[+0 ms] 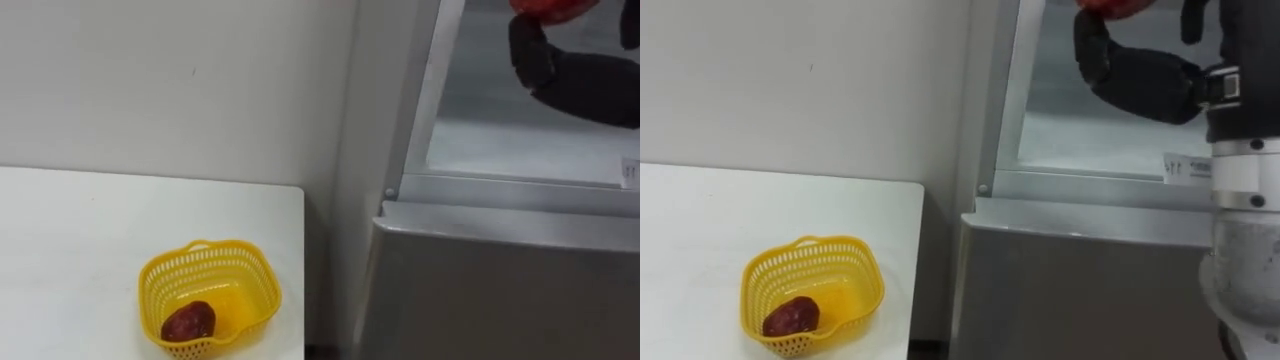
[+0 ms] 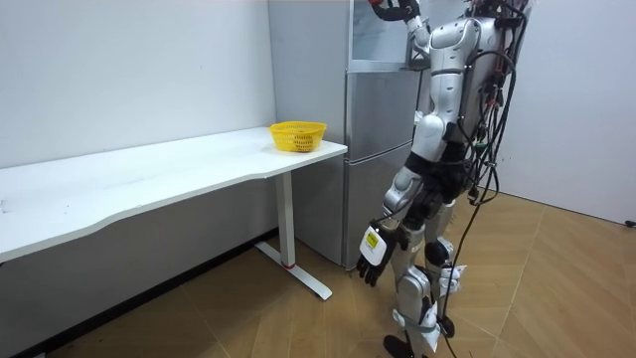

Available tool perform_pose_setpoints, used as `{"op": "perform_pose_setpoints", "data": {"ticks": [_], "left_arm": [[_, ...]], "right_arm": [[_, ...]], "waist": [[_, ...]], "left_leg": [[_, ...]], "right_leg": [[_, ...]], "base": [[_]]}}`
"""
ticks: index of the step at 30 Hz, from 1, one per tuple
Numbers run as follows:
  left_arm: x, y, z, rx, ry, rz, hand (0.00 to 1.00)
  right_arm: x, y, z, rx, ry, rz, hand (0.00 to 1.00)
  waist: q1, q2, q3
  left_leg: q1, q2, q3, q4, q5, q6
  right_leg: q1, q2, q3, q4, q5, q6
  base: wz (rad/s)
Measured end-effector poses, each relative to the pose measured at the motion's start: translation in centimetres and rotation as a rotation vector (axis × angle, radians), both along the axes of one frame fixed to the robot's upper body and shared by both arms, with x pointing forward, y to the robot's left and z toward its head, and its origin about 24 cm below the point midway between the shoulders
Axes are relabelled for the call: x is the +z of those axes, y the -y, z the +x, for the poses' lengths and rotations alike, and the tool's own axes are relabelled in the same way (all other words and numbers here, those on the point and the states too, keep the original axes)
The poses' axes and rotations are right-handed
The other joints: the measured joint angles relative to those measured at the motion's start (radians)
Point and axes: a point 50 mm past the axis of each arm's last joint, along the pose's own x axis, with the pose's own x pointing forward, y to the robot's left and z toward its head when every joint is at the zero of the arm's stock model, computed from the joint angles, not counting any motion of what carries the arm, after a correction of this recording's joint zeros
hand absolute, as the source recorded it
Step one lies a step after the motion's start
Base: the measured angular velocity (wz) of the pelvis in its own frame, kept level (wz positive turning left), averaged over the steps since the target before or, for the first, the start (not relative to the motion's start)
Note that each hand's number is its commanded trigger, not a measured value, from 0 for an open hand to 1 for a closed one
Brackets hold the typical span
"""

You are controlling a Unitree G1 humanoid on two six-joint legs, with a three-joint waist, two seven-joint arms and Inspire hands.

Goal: Retrieve from the upper fridge

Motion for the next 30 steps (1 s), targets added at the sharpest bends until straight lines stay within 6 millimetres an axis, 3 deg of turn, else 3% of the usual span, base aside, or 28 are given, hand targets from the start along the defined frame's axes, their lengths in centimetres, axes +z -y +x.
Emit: {"op": "perform_pose_setpoints", "data": {"ticks": [5, 8, 13, 19, 26, 30], "left_arm": [[-0.2, 0.6, 0.0, -0.057, -0.020, -0.010, 0.00], [-0.2, 0.7, 0.1, -0.066, -0.020, -0.015, 0.00], [-0.3, 0.8, 1.1, -0.086, -0.022, -0.021, 0.00], [-0.3, 0.8, 1.4, -0.098, -0.017, -0.025, 0.00], [-0.2, 0.9, 1.5, -0.102, -0.016, -0.033, 0.00], [-0.2, 0.8, 1.5, -0.102, -0.018, -0.032, 0.00]], "right_arm": [[-1.8, -2.7, 0.6, 0.055, -0.081, -0.111, 1.00], [-2.9, -4.2, 0.8, 0.097, -0.139, -0.163, 1.00], [-4.2, -6.4, 0.8, 0.171, -0.201, -0.257, 1.00], [-5.5, -8.5, 0.6, 0.228, -0.256, -0.349, 1.00], [-8.3, -9.9, 1.5, 0.241, -0.388, -0.459, 1.00], [-11.5, -9.8, 3.3, 0.175, -0.541, -0.515, 1.00]], "waist": [[0.013, -0.007, -0.0002], [0.040, -0.013, -0.0002], [0.083, -0.022, 0.0106], [0.141, -0.032, 0.0112], [0.182, -0.032, 0.0114], [0.198, -0.036, 0.0119]], "left_leg": [[0.003, 0.000, 0.003, -0.007, 0.000, 0.000], [0.005, 0.002, 0.004, -0.007, 0.000, 0.000], [-0.008, 0.001, -0.021, -0.006, 0.000, 0.000], [-0.014, -0.004, -0.039, -0.005, 0.000, 0.000], [-0.024, -0.005, -0.050, -0.006, 0.000, 0.000], [-0.035, -0.007, -0.059, -0.001, 0.000, 0.000]], "right_leg": [[-0.001, 0.001, 0.005, 0.001, 0.000, 0.000], [-0.002, 0.002, 0.005, 0.000, 0.000, 0.000], [-0.001, 0.001, -0.017, -0.002, 0.000, 0.000], [0.004, 0.000, -0.029, -0.022, 0.000, 0.000], [-0.002, -0.001, -0.037, -0.024, 0.000, 0.001], [-0.003, -0.003, -0.050, -0.019, 0.000, 0.001]], "base": [[-0.02], [0.00], [0.14], [0.10], [0.04], [0.05]]}}
